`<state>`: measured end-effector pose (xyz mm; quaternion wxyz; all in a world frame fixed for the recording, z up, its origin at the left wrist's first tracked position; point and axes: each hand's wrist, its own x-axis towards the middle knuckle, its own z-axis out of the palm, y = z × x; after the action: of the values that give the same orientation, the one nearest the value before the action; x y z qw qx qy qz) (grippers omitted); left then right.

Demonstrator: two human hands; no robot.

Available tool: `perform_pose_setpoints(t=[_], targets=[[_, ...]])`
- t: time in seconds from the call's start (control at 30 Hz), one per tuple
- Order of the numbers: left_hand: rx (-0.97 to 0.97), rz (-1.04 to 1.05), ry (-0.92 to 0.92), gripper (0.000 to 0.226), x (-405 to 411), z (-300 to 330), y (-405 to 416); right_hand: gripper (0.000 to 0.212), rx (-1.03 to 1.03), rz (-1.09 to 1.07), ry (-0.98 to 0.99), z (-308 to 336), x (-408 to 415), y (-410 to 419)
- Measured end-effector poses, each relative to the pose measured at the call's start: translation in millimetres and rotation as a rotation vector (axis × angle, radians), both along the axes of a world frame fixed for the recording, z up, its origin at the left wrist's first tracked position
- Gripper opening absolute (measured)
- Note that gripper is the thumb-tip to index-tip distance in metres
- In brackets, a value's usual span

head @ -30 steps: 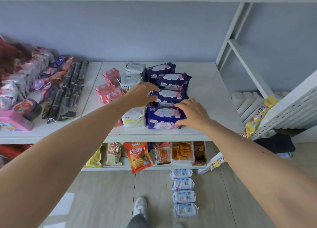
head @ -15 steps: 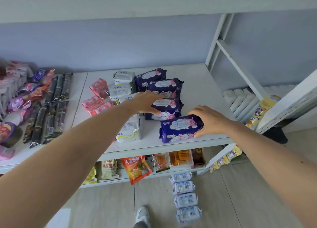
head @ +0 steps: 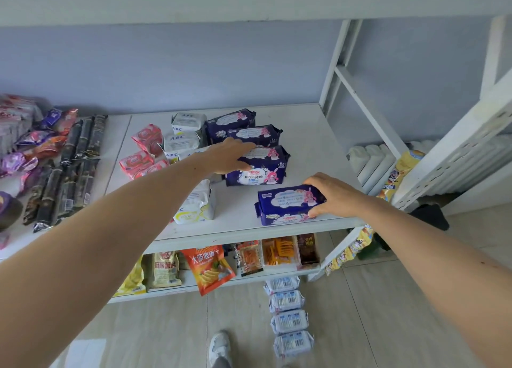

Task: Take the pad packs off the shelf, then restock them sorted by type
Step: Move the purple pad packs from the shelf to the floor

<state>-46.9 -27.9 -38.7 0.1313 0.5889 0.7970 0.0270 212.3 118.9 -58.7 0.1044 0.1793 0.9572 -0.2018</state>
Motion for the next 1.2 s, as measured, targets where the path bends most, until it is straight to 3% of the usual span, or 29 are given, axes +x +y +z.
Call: perform_pose_setpoints(t=[0.17,0.4,0.77,1.1,1.2], targets=[[0.079,0.026,0.002,0.053,23.6,22.5,-8.8,0.067,0.009,0.02,0.047,15.2,17.8,3.1],[0.155,0.096,-0.131,0.059,63.5,37.0,-45.5,0.067,-0.019,0.054,0.117,30.3,37.7,-14.6],[0.104,0.058,-0.164,0.067,107.5,28.5,-140.6,0.065,-0.056,-0.01,0.147,26.1,78.3,-111.1],[0.064,0.055,-0.266,0.064,138.0,-22.9,-257.8,0.077,-0.114,-0.024,0.049,-36.0,98.8,-233.1],[0.05,0.094,-0.327,0.065,144.8,-52.4,-272.3,0.072,-0.158,-0.007,0.033,-63.8,101.2,-245.9]])
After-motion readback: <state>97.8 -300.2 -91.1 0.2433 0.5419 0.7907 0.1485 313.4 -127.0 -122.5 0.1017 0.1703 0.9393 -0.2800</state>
